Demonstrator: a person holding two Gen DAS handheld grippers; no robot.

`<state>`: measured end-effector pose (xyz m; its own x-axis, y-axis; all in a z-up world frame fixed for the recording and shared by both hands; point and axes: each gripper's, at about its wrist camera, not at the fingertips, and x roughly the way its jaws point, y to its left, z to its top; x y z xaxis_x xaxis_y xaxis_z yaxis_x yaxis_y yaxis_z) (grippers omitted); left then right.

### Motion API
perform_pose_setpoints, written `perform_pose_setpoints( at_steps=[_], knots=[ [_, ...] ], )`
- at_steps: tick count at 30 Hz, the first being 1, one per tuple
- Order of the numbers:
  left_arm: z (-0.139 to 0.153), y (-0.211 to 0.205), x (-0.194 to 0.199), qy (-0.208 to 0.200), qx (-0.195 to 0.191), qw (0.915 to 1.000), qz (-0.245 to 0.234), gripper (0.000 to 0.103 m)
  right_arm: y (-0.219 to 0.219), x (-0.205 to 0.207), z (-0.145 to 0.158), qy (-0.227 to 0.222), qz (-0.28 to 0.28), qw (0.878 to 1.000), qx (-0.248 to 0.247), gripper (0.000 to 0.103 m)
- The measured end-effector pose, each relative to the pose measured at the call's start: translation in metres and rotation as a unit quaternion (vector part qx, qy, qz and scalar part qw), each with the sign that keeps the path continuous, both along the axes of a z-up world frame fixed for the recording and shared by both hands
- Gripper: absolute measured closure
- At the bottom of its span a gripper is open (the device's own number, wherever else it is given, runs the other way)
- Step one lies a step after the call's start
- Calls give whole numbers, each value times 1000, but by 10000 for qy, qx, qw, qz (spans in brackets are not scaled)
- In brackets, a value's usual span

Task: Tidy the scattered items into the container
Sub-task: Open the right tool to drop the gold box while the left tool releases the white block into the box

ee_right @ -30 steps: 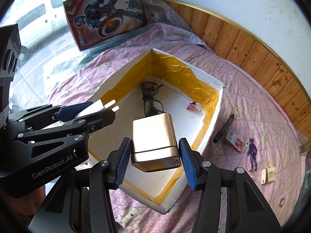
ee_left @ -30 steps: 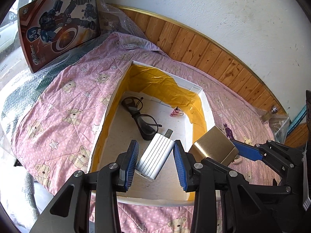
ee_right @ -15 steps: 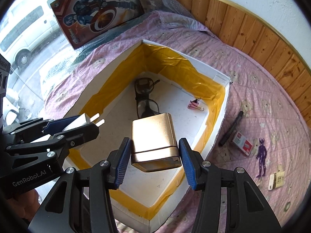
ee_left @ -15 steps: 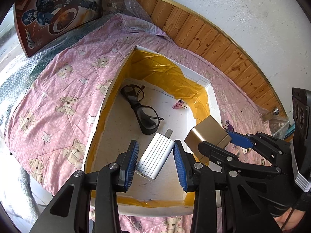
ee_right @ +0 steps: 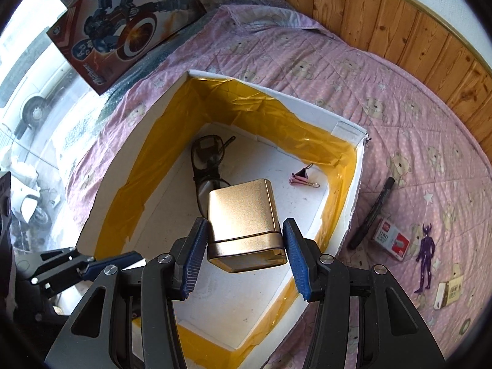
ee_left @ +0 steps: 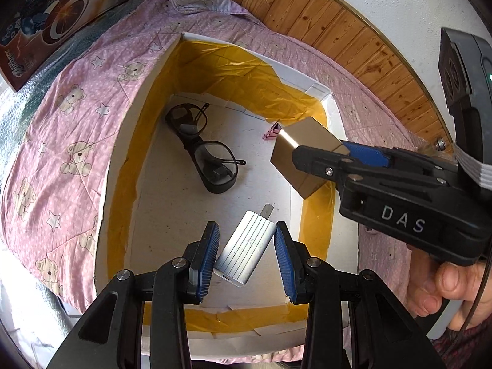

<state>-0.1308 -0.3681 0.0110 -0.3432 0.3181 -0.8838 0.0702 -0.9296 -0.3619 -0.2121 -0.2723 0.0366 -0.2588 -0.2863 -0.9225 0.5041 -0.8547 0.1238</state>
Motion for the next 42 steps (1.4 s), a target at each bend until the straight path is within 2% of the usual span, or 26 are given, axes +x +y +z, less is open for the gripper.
perform_pose_setpoints(
  at_steps=[10,13,19,28,36,42],
  knots=[
    [-12,33,-21,-332,-43,9989,-331,65,-1,-37,-26,-458,-212,9987,23,50],
    [-16,35,-26,-455,102,9987,-221,65,1,-47,-30,-601,-323,9977,-59,50],
    [-26,29,-33,-636,413,9967,295,65,4,-66,-41,-864,-525,9947,-159,50],
    [-42,35,-48,-811,409,9947,486,64,-4,-72,-42,-795,-505,9955,-20,50],
    [-40,20,-49,-782,417,9930,778,62,2,-71,-43,-838,-565,9947,-176,48],
    [-32,16,-42,-752,470,9937,686,61,5,-65,-36,-842,-570,9945,-258,48]
  ],
)
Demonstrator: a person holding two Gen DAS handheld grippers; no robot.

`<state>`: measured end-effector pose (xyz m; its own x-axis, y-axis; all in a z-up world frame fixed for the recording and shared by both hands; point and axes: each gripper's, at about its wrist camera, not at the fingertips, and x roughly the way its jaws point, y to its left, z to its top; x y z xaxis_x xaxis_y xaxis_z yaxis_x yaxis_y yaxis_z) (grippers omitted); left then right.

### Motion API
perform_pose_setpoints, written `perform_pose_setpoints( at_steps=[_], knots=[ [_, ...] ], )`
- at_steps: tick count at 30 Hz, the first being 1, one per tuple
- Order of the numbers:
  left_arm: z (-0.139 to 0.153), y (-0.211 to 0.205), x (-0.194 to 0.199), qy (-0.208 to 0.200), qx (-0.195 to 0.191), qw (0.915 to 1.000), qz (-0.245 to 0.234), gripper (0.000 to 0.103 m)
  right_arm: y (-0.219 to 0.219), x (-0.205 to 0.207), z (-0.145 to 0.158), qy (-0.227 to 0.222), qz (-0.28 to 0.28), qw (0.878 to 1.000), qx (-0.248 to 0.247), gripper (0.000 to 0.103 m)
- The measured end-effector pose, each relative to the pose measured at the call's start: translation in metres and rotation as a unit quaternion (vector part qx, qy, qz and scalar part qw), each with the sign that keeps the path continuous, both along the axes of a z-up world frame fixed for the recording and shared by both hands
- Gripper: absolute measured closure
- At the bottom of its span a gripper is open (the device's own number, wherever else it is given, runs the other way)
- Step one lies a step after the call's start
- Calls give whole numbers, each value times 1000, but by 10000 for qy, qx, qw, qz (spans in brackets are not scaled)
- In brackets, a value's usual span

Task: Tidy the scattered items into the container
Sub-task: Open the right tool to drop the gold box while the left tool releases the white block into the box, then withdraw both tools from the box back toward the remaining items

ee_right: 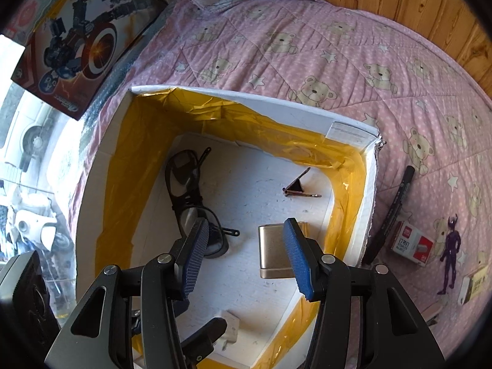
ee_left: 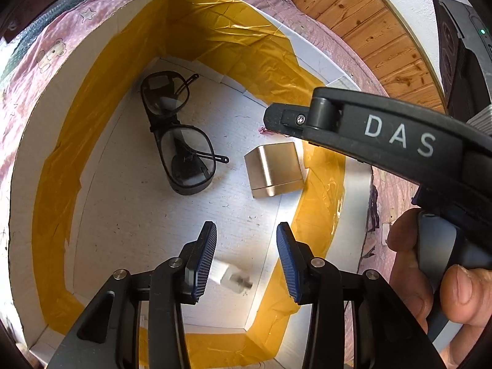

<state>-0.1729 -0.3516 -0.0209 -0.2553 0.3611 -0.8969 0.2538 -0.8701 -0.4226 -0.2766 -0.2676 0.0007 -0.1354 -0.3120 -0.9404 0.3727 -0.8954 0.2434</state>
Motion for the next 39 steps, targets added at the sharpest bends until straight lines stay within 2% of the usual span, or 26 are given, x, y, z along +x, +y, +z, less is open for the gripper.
perform_pose_setpoints(
  at_steps=[25,32,39],
  knots=[
    [30,12,60,261,-163,9991,-284,61,7,64,31,158,387,9991,-51,48],
    [47,14,81,619,-386,9962,-469,61,10,94,44,384,569,9976,-51,48],
    [62,23,104,1068,-814,9876,-808,61,16,132,58,719,722,9948,-76,48]
  ],
)
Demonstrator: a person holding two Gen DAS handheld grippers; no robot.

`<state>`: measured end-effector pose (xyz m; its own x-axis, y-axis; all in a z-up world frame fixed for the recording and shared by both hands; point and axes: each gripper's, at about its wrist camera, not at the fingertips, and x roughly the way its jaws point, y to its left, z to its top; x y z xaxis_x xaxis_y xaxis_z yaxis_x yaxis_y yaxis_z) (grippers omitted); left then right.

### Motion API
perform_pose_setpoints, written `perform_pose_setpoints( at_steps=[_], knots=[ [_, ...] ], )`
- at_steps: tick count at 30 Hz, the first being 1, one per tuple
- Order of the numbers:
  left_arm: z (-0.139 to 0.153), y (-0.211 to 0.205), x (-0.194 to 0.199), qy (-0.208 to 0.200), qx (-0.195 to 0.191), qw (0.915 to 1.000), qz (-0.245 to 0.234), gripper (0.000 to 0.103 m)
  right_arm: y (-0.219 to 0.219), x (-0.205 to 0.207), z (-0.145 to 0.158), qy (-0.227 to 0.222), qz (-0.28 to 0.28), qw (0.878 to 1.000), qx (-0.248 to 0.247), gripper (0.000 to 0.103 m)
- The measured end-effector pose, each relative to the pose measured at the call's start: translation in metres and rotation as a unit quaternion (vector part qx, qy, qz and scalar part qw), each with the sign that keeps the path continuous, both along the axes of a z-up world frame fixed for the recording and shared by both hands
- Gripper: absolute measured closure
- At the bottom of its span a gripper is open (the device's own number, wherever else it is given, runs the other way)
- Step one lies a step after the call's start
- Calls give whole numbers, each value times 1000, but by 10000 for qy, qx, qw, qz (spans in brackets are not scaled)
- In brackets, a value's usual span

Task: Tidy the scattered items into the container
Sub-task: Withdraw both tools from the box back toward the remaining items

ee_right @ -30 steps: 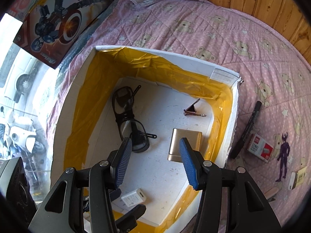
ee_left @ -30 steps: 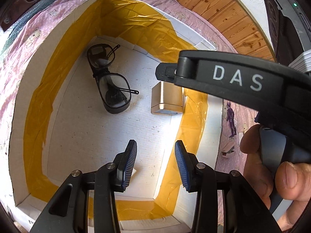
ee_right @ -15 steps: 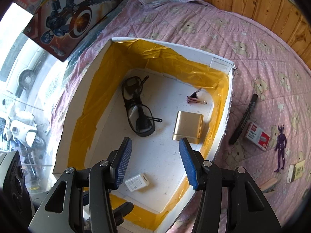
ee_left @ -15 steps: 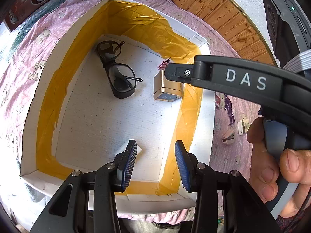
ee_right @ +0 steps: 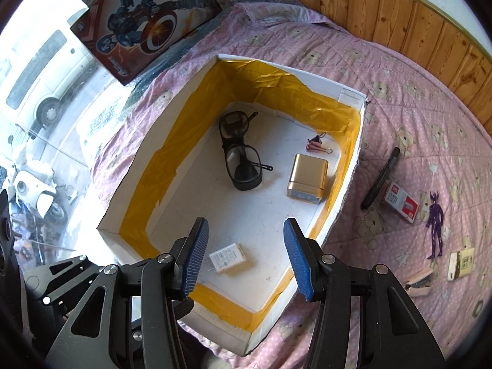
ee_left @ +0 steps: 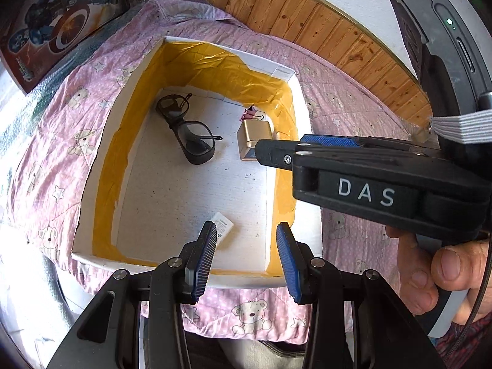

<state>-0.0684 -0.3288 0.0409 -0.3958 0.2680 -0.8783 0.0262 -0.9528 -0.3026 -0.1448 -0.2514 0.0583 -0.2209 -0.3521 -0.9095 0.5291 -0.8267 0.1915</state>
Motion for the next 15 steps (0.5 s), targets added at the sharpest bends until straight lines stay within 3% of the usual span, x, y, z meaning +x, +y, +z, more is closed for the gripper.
perform_pose_setpoints(
  at_steps=[15],
  knots=[
    [15,6,46,758,-779,9940,-147,61,28,65,19,588,64,9981,-195,48]
  ],
)
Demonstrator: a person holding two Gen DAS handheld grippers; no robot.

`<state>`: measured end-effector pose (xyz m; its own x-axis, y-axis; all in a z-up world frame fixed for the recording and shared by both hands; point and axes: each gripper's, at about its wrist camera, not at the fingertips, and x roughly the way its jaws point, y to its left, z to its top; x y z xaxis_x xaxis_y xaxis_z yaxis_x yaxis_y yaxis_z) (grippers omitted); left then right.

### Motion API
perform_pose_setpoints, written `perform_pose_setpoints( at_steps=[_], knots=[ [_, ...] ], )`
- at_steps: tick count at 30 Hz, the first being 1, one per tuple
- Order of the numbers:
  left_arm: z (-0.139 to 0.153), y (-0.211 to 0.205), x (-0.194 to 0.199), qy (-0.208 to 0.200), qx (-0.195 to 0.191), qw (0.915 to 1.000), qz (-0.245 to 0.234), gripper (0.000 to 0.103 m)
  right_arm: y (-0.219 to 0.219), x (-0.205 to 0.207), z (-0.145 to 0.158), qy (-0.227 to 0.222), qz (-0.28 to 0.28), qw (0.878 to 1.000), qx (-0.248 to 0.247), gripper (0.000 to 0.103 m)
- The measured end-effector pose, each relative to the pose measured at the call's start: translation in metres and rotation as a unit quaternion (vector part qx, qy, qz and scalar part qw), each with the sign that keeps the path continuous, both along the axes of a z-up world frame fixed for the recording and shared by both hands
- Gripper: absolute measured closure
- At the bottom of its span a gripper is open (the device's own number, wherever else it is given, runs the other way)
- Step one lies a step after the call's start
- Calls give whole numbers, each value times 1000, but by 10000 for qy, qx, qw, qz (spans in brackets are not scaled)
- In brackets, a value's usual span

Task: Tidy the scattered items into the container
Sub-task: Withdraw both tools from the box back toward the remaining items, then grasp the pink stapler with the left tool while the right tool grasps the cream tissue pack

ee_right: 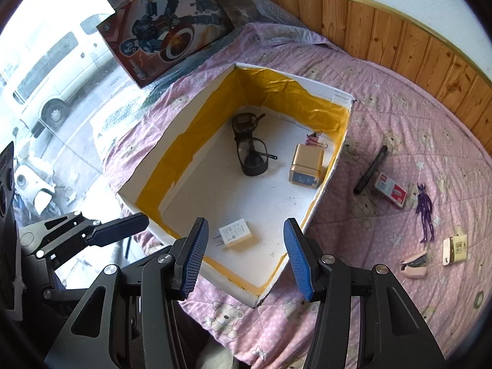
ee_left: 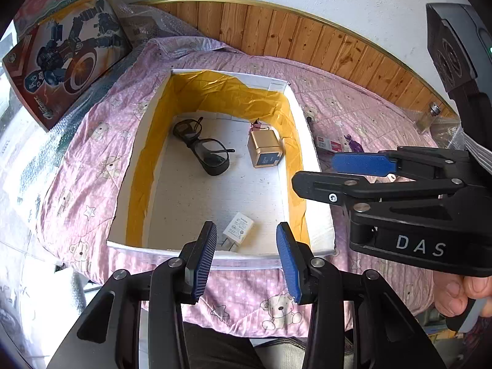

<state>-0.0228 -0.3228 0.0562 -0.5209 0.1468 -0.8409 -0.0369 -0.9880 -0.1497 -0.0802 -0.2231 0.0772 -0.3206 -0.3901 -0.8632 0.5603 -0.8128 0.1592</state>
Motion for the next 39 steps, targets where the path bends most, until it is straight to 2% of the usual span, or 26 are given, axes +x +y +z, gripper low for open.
perform_pose_setpoints(
  at_steps=[6,12,20,24,30,39],
  knots=[
    [9,13,20,357,-213,9990,-147,61,26,26,2,248,-170,9994,-171,48],
    [15,44,36,777,-614,9940,-473,61,64,44,-6,209,-571,9966,-563,48],
    [13,77,58,1102,-841,9876,-737,61,126,81,-20,444,-1347,9805,-1360,48],
    [5,89,65,1090,-912,9863,-840,61,150,91,-37,392,-1598,9766,-1381,48],
    [-7,123,66,1058,-924,9815,-1299,61,194,93,-65,205,-2098,9673,-1409,48],
    [-45,191,36,586,-654,9777,-1907,61,268,78,-101,-92,-2951,9450,-1404,48]
  ],
)
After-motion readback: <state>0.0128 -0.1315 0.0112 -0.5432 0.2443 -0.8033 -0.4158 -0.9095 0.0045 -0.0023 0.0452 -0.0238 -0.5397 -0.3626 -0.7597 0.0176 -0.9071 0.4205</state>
